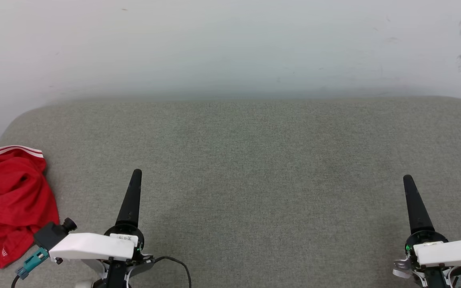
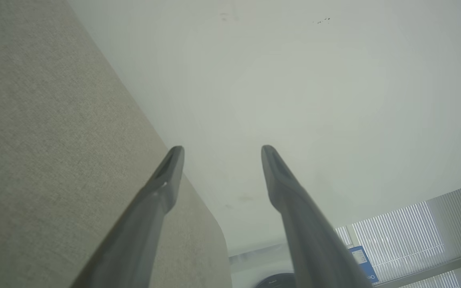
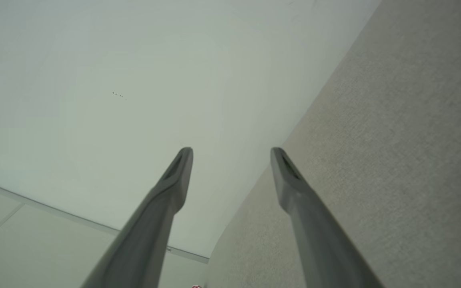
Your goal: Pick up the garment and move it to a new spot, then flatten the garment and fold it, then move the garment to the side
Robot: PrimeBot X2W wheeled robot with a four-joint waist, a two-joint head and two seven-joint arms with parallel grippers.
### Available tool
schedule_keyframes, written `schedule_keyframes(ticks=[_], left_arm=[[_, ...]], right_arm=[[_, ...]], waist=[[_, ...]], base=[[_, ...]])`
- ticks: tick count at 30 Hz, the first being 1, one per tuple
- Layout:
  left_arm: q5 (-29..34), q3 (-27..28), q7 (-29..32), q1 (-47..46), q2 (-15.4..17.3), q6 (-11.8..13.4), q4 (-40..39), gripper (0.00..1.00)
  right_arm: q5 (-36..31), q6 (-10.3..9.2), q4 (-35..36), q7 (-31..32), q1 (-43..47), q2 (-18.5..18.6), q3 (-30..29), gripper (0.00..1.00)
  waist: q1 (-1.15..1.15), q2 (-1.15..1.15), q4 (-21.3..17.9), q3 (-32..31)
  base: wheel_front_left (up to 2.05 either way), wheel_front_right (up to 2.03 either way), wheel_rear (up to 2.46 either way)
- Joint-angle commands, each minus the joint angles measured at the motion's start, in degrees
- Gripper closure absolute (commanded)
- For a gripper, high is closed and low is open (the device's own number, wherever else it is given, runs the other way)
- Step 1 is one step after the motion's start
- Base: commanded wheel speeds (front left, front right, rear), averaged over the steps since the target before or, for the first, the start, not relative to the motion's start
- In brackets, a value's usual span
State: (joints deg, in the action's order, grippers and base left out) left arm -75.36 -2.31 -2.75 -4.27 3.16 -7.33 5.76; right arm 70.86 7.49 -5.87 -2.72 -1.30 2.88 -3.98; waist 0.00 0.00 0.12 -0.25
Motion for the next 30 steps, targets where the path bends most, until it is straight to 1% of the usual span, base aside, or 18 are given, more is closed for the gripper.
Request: schedule_keyframes(ticks=[1, 4, 5, 6, 10, 19, 20, 21, 25, 30], left_arm=[[3.12, -0.22, -0.58, -0.18, 0.23, -0.12, -1.01, 0.0], [7.48, -0.13, -1.17, 0.02, 0.02, -0.12, -1.23, 0.0], [7.48, -0.13, -1.17, 0.02, 0.02, -0.12, -1.23, 0.0], [9.96, -0.15, -1.58, 0.26, -0.1, -0.13, -1.35, 0.0], [15.24, -0.61, -2.3, 0.47, -0.21, -0.14, -1.63, 0.0], [28.47, -1.61, -3.88, 0.46, -0.19, -0.15, -0.92, 0.0], [29.68, -1.68, -4.09, 0.45, -0.19, -0.15, -0.89, 0.0], [29.68, -1.68, -4.09, 0.45, -0.19, -0.15, -0.89, 0.0], [34.61, -1.56, -4.72, 0.89, 0.01, -0.16, -0.87, 0.0], [39.81, -1.3, -5.51, 1.19, 0.06, -0.15, -1.13, 0.0]], right_arm=[[-3.89, 0.0, 1.31, -0.62, -0.3, 0.28, -0.08, 0.0], [-9.45, 0.0, 1.68, -1.22, 0.12, 0.24, 0.2, 0.0], [-9.45, 0.0, 1.68, -1.22, 0.12, 0.24, 0.2, 0.0], [-12.68, 0.0, 1.88, -1.63, 0.31, 0.21, 0.32, 0.0], [-19.16, 0.0, 2.05, -2.38, 0.59, 0.16, 0.42, 0.0], [-34.41, 0.0, 3.39, -1.49, 1.37, 0.08, -0.41, 0.0], [-35.81, 0.0, 3.7, -1.38, 1.5, 0.07, -0.5, 0.0], [-35.81, 0.0, 3.7, -1.38, 1.5, 0.07, -0.5, 0.0], [-40.54, 0.0, 4.73, -0.98, 1.85, 0.05, -0.56, 0.0], [-44.62, 0.0, 5.96, -0.86, 2.18, 0.04, -0.53, 0.0]], waist=[[0.0, 0.0, -0.01, -0.08], [0.0, 0.0, -0.01, -0.23], [0.0, 0.0, -0.01, -0.23], [0.0, 0.0, -0.01, -0.33], [0.0, 0.0, 0.01, -0.44], [0.0, 0.0, 0.01, -0.5], [0.0, 0.0, 0.0, -0.51], [0.0, 0.0, 0.0, -0.51], [0.0, 0.0, -0.19, -0.6], [0.0, 0.0, -0.3, -0.61]], base=[[0.0, 0.0, 0.0], [0.0, 0.0, 0.0], [0.0, 0.0, 0.0], [0.0, 0.0, 0.0], [0.0, 0.0, 0.0], [0.0, 0.0, 0.0], [0.0, 0.0, 0.0], [0.0, 0.0, 0.0], [0.0, 0.0, 0.0], [0.0, 0.0, 0.0]])
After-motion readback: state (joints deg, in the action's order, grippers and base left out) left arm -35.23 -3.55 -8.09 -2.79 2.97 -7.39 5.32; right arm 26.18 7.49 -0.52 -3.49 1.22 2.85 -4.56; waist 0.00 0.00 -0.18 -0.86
